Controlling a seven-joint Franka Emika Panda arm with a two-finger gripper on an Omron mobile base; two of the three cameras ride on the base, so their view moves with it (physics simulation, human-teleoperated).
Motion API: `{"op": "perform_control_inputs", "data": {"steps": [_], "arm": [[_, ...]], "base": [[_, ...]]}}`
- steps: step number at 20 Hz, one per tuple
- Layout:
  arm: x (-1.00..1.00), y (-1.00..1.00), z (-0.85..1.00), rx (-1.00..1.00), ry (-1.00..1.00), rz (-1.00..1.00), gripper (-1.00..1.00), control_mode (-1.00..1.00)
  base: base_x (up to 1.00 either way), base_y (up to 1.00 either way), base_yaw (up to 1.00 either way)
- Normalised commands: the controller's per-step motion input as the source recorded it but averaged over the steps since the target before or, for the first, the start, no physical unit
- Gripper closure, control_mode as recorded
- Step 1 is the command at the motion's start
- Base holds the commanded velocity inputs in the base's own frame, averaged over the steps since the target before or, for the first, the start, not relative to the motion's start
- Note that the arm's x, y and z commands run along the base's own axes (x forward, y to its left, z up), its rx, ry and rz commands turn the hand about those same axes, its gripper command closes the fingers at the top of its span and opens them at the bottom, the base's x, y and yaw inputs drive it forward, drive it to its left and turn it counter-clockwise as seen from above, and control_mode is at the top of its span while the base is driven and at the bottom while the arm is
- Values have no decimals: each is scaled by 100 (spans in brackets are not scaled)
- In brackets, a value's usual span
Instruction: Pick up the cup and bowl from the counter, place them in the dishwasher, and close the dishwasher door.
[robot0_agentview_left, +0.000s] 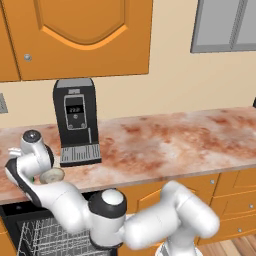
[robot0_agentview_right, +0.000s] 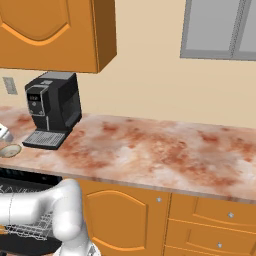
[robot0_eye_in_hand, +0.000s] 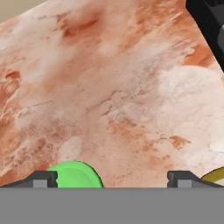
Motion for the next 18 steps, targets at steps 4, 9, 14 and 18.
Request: {"op": "perform_control_inputs", "data": {"steps": [4, 9, 14, 18], "arm": [[6, 37, -27, 0, 0, 0, 100, -100], [-4, 29, -19, 0, 0, 0, 100, -100], [-39, 9, -5, 0, -2, 0, 100, -100], [-59, -6, 0, 0, -8, 0, 100, -100]], "base": [[0, 0, 0], [0, 0, 0], [0, 0, 0], [0, 0, 0]]}}
